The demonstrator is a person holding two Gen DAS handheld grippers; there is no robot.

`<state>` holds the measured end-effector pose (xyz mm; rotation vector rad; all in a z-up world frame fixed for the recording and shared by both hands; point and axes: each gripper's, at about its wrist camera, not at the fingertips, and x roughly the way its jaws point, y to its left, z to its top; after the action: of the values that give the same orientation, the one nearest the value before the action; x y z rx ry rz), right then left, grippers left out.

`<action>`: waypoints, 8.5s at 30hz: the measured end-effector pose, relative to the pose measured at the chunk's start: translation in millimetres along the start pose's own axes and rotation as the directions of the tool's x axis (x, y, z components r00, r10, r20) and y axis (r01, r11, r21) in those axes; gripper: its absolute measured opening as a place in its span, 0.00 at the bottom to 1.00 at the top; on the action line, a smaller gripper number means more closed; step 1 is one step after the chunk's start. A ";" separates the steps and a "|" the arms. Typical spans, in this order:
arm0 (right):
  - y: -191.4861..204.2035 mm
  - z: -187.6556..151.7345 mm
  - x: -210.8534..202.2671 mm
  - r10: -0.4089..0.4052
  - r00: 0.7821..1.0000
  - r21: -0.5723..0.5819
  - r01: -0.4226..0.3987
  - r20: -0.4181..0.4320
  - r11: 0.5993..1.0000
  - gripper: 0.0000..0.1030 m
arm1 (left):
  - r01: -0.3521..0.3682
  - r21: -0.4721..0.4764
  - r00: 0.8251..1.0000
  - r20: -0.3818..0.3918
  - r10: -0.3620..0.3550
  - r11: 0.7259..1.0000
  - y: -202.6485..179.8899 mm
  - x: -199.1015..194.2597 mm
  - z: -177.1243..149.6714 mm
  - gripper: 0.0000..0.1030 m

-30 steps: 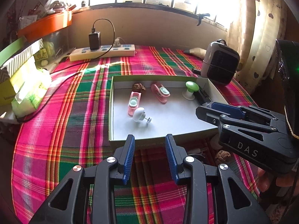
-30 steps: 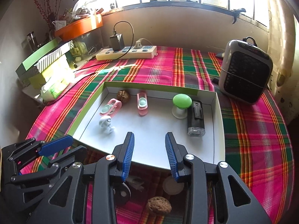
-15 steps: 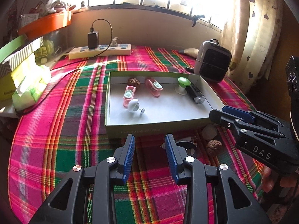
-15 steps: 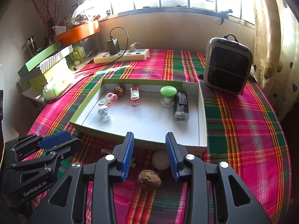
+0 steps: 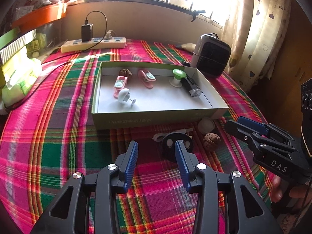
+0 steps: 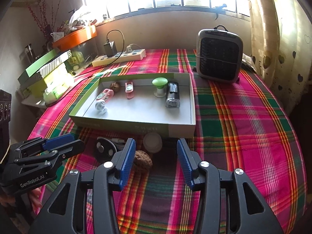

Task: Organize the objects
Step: 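Close the left tool on the black round disc while the right tool reaches the walnut, then close the right tool on the walnut and lift it while the left tool lifts the black disc, then carry the walnut with the right tool into the tray while the left tool carries the black disc, then open the right tool to drop the walnut while the left tool lowers and releases the black disc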

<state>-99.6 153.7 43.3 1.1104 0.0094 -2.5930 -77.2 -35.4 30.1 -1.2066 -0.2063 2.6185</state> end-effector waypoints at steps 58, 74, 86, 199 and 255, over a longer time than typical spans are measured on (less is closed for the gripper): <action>10.8 -17.4 38.8 0.022 0.992 -0.169 -0.042 -0.121 0.985 0.51 | 0.055 -0.046 0.994 -0.097 -0.059 0.997 -8.7 39.6 9.0 0.35; 12.1 -18.0 36.9 0.029 0.993 -0.164 -0.048 -0.114 0.985 0.29 | 0.051 -0.045 0.994 -0.093 -0.055 0.998 -4.2 37.6 7.4 0.27; 12.5 -18.2 36.1 0.032 0.993 -0.165 -0.050 -0.111 0.985 0.29 | 0.042 -0.042 0.995 -0.087 -0.046 0.998 -3.4 35.9 6.4 0.27; 45.9 106.9 148.9 0.033 0.991 -0.299 -0.071 -0.130 0.952 0.30 | -0.051 0.073 0.997 -0.048 0.055 0.996 21.4 83.7 89.8 0.27; 40.4 102.1 130.4 0.037 0.992 -0.231 -0.064 -0.119 0.971 0.43 | -0.094 0.062 0.994 -0.041 0.097 0.994 21.6 68.8 80.6 0.37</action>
<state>-244.0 64.7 27.2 1.1518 0.3019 -2.4042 -185.2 -38.5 27.3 -1.2820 -0.0620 2.6555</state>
